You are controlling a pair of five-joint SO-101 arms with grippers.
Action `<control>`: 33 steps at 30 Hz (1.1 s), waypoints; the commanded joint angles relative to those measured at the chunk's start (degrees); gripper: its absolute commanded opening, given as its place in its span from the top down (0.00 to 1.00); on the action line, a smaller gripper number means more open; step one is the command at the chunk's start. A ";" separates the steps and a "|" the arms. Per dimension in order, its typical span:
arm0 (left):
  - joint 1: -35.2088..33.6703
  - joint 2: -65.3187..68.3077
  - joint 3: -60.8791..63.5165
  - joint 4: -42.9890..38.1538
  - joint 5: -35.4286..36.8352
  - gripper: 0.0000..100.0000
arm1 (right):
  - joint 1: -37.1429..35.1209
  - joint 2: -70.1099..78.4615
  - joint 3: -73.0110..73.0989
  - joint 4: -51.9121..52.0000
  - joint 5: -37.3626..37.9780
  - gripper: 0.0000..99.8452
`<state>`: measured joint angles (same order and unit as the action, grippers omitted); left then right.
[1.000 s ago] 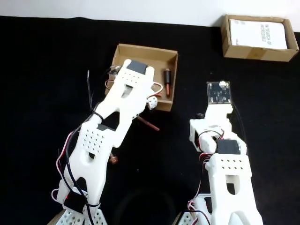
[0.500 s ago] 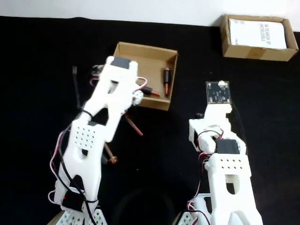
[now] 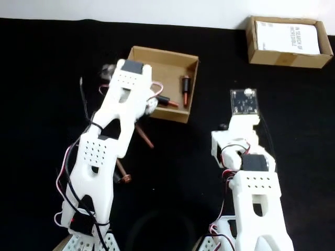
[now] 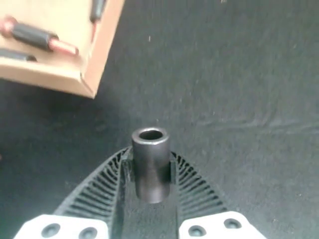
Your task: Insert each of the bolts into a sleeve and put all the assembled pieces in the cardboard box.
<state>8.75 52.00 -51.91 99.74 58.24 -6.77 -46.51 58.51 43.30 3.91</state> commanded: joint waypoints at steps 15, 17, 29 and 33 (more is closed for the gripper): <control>13.32 -31.87 -27.12 0.44 -30.33 0.99 | -11.30 -26.33 2.51 7.25 -8.70 0.99; 15.34 -34.33 -27.03 0.44 -30.95 0.99 | -12.00 -31.08 8.22 2.77 -8.70 0.99; 25.27 -49.36 -26.68 1.14 -40.62 0.99 | -12.88 -54.02 28.97 -15.08 -1.49 0.99; 25.27 -53.05 -26.59 1.23 -40.62 0.99 | -12.88 -58.42 32.57 -14.99 -1.49 0.99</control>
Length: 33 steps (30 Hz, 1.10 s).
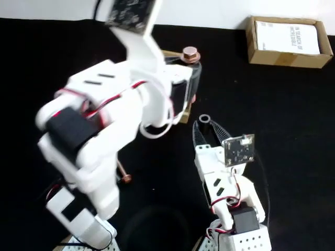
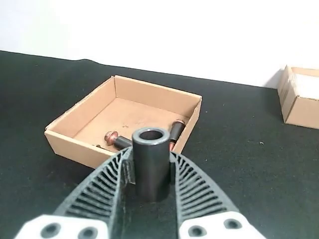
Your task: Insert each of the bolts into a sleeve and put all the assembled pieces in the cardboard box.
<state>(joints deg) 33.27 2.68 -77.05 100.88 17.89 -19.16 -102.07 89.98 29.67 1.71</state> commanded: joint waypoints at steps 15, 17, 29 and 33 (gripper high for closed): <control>13.41 -31.52 17.36 0.35 0.00 0.99 | -0.57 -2.77 2.33 -1.36 0.79 0.99; 14.81 -37.32 27.65 0.09 -0.26 0.99 | -1.10 -2.77 2.33 -1.36 0.79 0.99; -0.31 -42.68 70.81 -40.88 0.09 0.99 | -3.82 -2.86 2.33 -1.54 0.79 0.99; -1.10 -42.68 82.68 -51.87 3.69 0.99 | -4.79 -2.86 2.24 -1.54 0.70 0.99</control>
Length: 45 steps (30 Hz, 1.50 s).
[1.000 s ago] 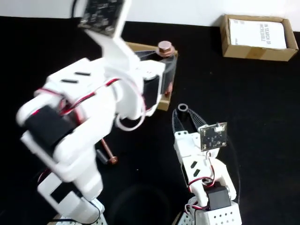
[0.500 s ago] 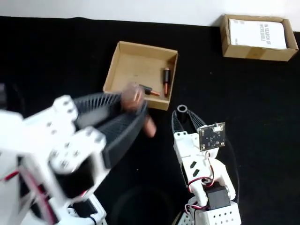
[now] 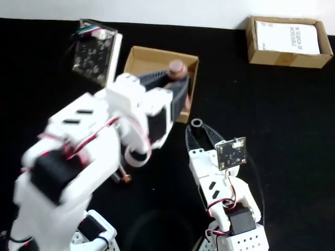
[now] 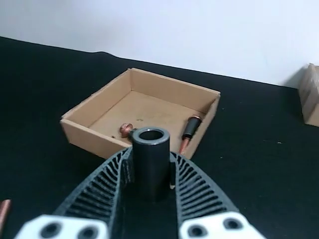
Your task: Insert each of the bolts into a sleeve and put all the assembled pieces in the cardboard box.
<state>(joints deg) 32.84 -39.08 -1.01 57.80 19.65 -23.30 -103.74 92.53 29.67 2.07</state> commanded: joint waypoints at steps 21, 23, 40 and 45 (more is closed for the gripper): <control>2.51 -0.48 29.93 -24.18 2.20 0.99 | -0.40 -1.19 -0.22 -1.54 0.35 0.99; 2.59 -0.48 30.90 -25.85 2.20 0.99 | -0.40 -1.19 0.13 -1.54 0.35 0.99; -1.01 -0.84 34.86 -27.08 1.85 0.99 | -0.57 -1.19 1.10 -1.54 0.53 0.99; -0.22 -0.57 37.67 -28.48 2.20 0.99 | -0.57 -1.19 1.01 -1.54 0.53 0.99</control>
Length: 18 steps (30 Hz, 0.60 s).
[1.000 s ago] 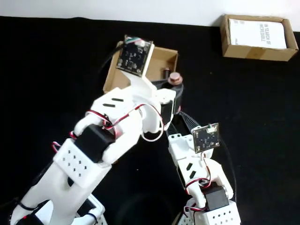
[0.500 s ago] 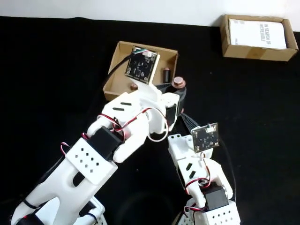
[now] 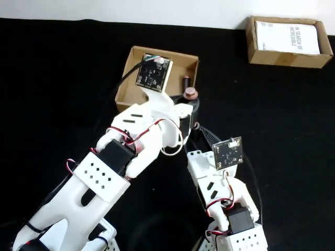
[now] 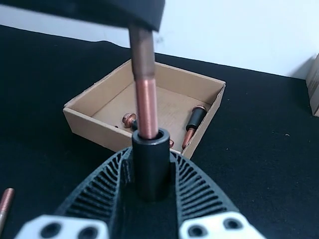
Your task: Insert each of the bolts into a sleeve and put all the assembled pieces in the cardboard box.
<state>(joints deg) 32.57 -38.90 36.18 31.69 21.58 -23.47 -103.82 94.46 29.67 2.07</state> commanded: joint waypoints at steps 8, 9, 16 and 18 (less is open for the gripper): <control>1.45 -1.10 6.02 -5.01 0.35 0.99 | -0.40 -1.10 -0.92 -1.54 0.53 0.99; 1.45 -1.10 6.64 -4.92 0.35 0.99 | -0.40 -1.10 -0.92 -1.54 0.53 0.99; 1.98 -1.10 7.43 -4.75 0.26 0.99 | -0.40 -1.10 -0.92 -1.54 0.53 0.99; 1.71 -1.10 5.93 -3.25 0.35 0.98 | -0.40 -1.10 -0.92 -1.54 0.53 0.99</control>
<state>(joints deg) 34.24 -38.90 44.79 28.00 21.58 -23.47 -103.74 94.46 29.67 2.07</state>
